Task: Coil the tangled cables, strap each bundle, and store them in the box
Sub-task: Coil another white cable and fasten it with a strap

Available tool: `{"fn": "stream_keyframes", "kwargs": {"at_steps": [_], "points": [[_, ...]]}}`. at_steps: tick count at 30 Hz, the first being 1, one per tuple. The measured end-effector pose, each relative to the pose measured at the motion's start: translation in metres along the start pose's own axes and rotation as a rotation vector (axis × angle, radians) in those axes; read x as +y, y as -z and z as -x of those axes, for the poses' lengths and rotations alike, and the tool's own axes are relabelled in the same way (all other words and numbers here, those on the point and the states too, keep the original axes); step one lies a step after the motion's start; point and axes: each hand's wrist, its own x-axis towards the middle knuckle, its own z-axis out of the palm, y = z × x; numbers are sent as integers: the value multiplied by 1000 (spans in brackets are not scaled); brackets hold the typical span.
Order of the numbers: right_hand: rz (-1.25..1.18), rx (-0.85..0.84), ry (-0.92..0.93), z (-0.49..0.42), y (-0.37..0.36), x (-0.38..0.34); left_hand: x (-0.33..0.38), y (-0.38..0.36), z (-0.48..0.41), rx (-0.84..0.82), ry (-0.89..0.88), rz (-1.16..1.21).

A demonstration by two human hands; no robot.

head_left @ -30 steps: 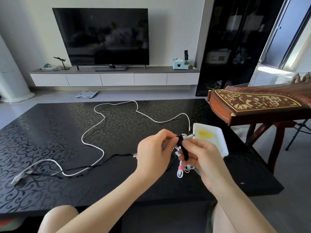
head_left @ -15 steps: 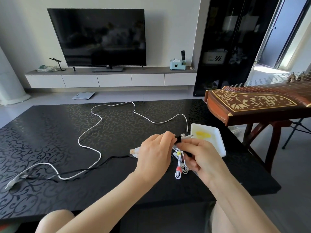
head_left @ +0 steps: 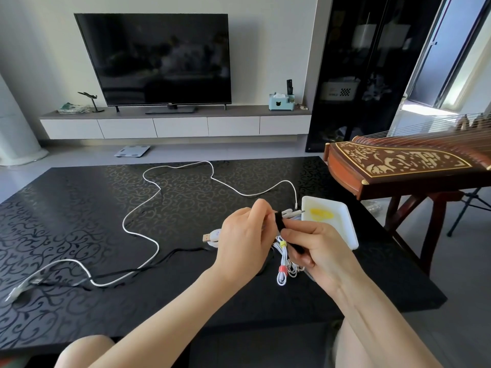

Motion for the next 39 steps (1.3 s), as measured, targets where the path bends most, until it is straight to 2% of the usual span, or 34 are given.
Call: {"fn": "stream_keyframes", "kwargs": {"at_steps": [4, 8, 12, 15, 19, 23, 25, 28, 32, 39], "points": [[149, 108, 33, -3, -4, -1, 0, -10, -2, -27, 218, 116], [227, 194, 48, -8, -7, -1, -3, -16, -4, -105, 478, 354], [272, 116, 64, -6, -2, -3, -6, -8, -3, -203, 467, 450], [307, 39, 66, -5, 0, -2, -9, -6, -2, -188, 473, 473], [353, -28, 113, -7, 1, -3, -5, -5, -5, -126, 679, 669], [385, -60, 126, -11, 4, -4, -5, -5, -6, -183, 950, 850], [354, -66, 85, -11, 5, -5, -6, -6, -6, -189, 1026, 908], [299, -101, 34, -11, 6, -2, -8, -6, -9, -156, 1083, 939], [387, -109, 43, -5, 11, -2, -10, -3, -13, -112, 1117, 1061], [373, -82, 72, -2, 9, 4, -4, -10, -10, -167, 1108, 1168]]}}
